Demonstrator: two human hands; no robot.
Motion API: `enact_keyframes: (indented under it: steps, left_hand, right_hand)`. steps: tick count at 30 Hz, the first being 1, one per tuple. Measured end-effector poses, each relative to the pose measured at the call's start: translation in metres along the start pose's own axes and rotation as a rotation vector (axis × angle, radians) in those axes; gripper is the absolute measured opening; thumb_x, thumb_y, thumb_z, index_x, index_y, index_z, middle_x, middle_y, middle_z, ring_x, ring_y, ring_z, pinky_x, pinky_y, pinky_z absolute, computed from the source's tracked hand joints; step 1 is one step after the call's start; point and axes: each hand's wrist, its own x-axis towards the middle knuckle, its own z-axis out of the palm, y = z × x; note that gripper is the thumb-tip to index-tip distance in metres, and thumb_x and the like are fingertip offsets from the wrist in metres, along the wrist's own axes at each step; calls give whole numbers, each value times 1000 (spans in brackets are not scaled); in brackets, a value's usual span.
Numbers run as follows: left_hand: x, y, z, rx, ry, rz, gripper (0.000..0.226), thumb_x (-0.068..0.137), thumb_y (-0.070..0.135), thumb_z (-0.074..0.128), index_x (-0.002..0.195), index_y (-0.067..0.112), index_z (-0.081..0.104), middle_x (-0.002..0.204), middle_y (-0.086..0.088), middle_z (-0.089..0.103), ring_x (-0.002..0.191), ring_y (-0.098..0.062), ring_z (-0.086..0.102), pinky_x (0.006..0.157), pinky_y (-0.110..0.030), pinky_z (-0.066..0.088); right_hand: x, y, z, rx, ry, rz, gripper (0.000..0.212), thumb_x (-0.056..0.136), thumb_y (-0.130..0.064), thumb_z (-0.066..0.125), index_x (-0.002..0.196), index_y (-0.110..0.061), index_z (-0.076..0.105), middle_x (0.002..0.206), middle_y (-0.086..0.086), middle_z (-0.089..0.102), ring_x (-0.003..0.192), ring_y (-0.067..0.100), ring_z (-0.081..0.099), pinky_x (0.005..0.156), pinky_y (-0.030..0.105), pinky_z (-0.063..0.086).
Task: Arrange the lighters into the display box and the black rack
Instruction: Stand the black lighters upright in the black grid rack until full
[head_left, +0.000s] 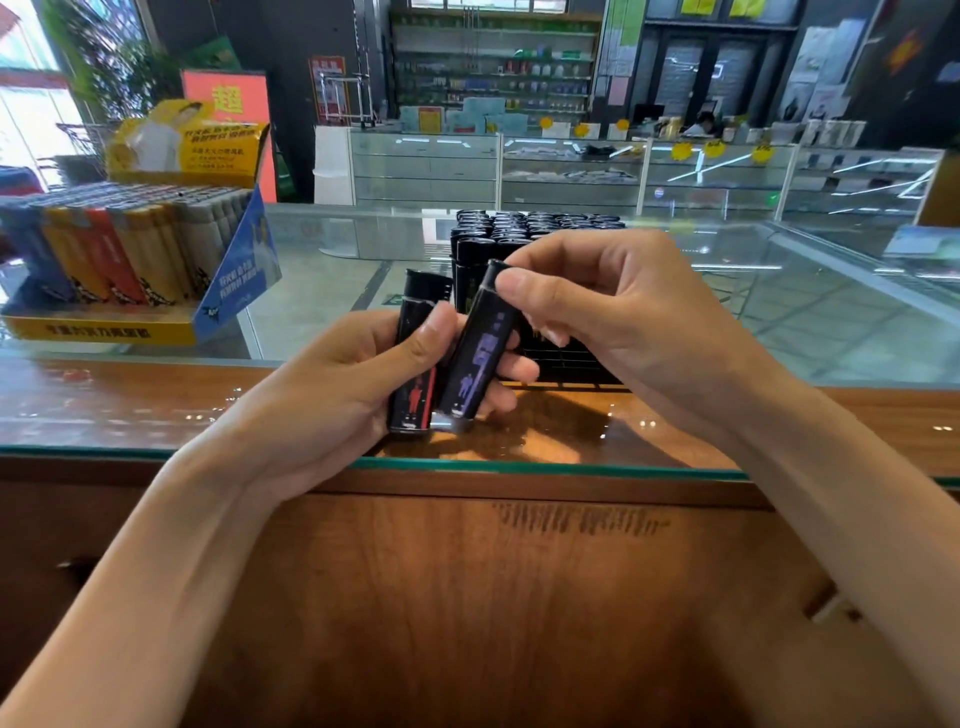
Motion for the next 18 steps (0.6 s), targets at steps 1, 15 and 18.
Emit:
enact_keyframes:
  steps: [1,15,18]
  left_hand:
    - [0,0,0,-11,18,4,39,89,29,40,107,5,67,106,-16,70,93,-24,69,78,-29,56]
    - [2,-6,-5,-8,172,47,32,91,32,47,100,12,71,64,4,41,54,-8,42,49,-19,40]
    - [3,-5,-4,-10,167,49,31,90,32,48,98,13,71,63,4,40,53,-7,41,47,-18,39]
  right_hand:
    - [0,0,-5,5,10,4,10,86,-15,64,88,-6,69,67,0,58,63,13,46,61,26,39]
    - [14,-16,-43,-540,322,-189,14,81,-17,74,93,-11,71,83,2,71,72,17,69,71,35,58]
    - [16,-18,-44,-658,328,-207,14,80,-19,74,91,-11,72,82,0,70,72,12,68,70,27,57]
